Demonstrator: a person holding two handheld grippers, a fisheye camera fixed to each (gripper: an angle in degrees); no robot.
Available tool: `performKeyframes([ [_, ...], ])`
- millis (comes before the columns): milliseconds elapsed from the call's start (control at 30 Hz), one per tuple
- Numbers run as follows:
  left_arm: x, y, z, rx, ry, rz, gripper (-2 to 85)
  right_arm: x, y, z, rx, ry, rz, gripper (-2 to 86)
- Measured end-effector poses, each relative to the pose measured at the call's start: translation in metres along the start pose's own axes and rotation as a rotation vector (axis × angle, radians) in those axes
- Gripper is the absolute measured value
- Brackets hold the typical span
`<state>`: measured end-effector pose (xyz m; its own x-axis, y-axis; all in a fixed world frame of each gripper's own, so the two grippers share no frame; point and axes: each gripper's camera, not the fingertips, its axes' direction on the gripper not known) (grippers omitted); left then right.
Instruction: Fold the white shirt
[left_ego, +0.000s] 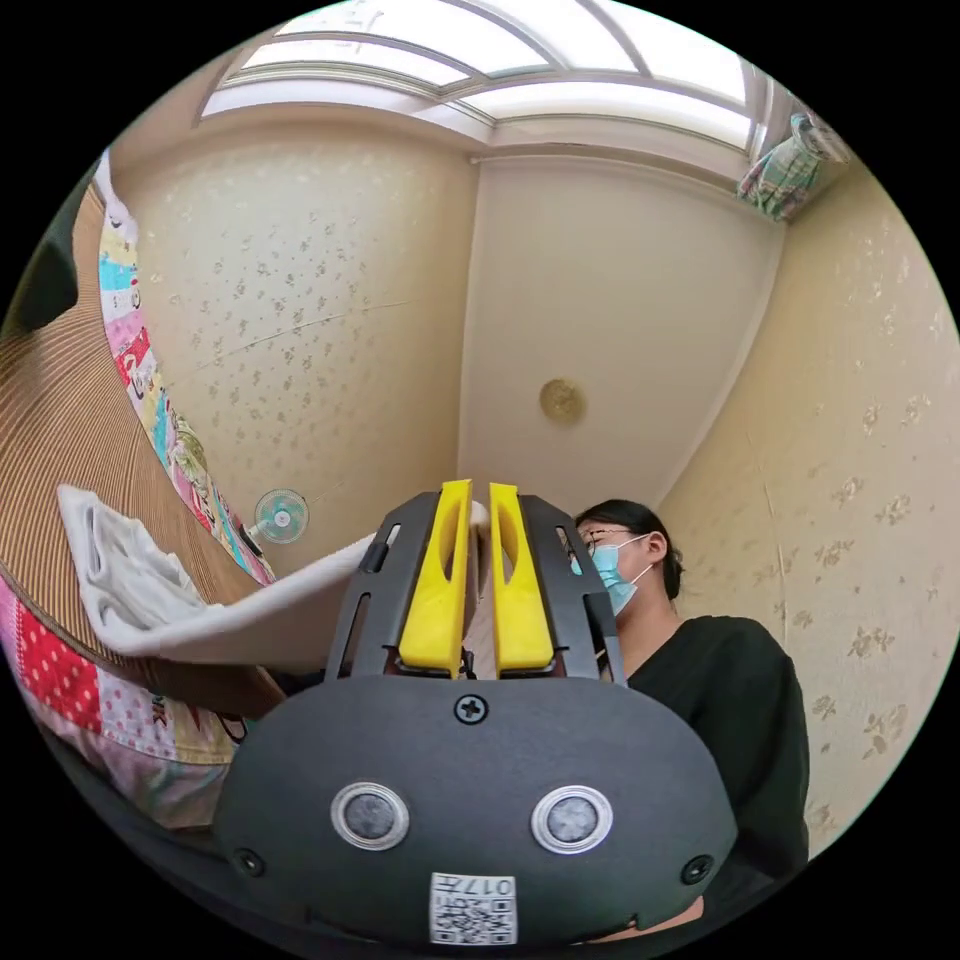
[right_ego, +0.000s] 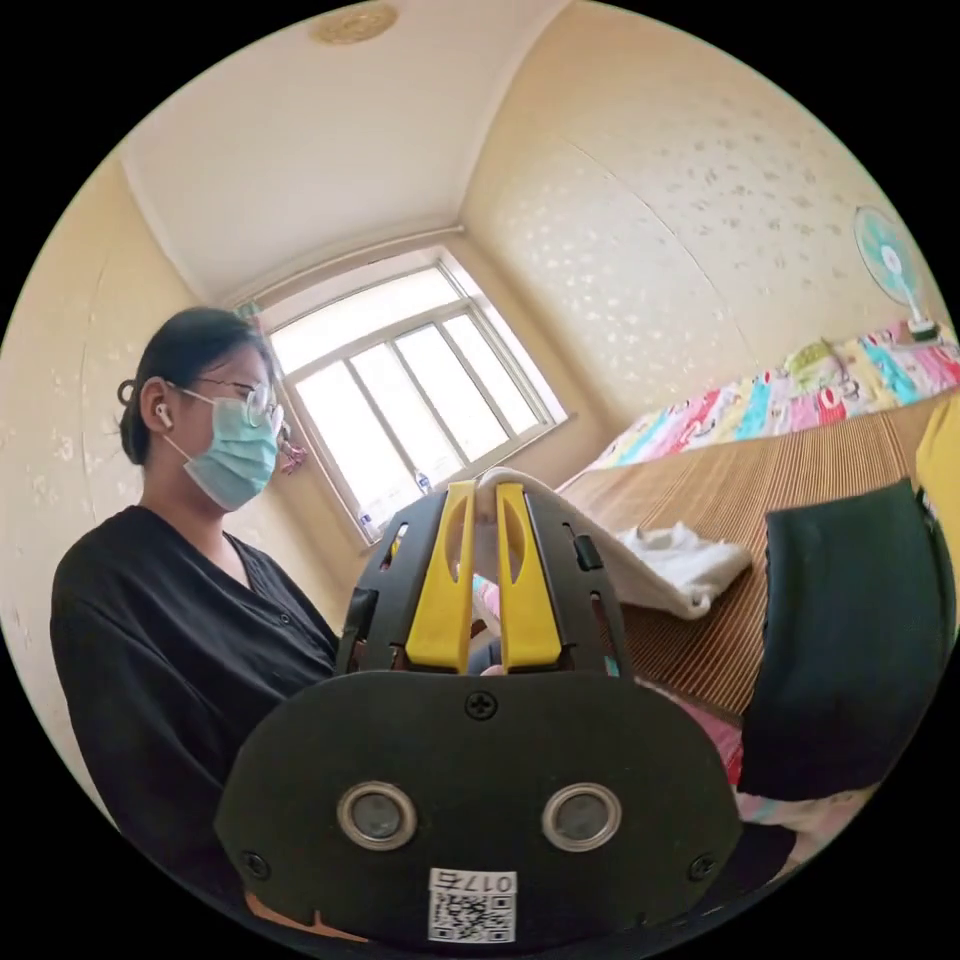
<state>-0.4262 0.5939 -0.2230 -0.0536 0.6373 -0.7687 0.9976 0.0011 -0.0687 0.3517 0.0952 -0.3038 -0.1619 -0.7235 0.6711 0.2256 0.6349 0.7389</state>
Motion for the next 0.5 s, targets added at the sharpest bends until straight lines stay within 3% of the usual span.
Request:
performKeyframes([
  [133,0.005,0.015,0.008,-0.013,-0.107,0.04,3.9,-0.006,0.024,0.016,0.043,0.034,-0.001,1.8],
  [267,-0.035,0.031,0.011,-0.02,-0.4,-0.027,3.9,0.036,0.053,0.081,-0.123,0.351,0.184,1.9],
  [500,-0.17,0.026,0.043,0.083,-0.632,-0.245,3.8,0.115,0.052,0.233,-0.356,0.803,0.25,2.2],
])
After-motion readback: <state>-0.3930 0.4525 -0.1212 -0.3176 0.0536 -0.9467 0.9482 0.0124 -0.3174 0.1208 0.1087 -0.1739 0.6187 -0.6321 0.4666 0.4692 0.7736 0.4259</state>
